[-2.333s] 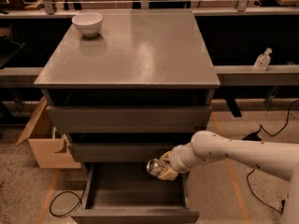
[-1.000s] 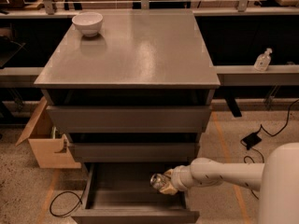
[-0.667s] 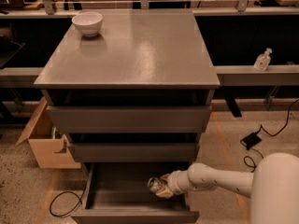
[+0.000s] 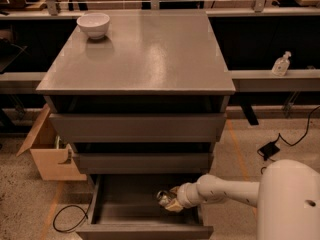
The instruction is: Place 7up can into bottom drawer
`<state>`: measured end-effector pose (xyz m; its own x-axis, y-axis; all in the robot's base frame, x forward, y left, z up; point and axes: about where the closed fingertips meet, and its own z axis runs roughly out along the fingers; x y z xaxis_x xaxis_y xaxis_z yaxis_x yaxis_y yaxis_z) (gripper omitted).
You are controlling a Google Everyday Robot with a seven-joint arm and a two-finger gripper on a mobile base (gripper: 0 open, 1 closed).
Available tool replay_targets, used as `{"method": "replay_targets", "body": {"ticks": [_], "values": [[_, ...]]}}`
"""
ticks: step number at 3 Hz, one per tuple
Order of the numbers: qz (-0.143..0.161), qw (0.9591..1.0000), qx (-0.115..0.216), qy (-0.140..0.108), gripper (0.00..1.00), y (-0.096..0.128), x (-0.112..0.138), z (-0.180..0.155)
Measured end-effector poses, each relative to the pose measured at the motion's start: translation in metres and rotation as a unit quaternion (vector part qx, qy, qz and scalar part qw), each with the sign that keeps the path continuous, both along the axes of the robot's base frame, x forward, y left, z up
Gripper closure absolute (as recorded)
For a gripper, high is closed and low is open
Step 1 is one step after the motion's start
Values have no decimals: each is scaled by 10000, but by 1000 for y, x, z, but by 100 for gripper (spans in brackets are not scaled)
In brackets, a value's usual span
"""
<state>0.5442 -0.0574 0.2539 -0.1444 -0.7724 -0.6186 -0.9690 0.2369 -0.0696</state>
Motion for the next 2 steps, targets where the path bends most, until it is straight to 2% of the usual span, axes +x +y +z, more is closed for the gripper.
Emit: {"method": "replay_targets", "body": {"ticks": [2], "values": [[74,9996,-275,-79,100,18,29,-47]]}}
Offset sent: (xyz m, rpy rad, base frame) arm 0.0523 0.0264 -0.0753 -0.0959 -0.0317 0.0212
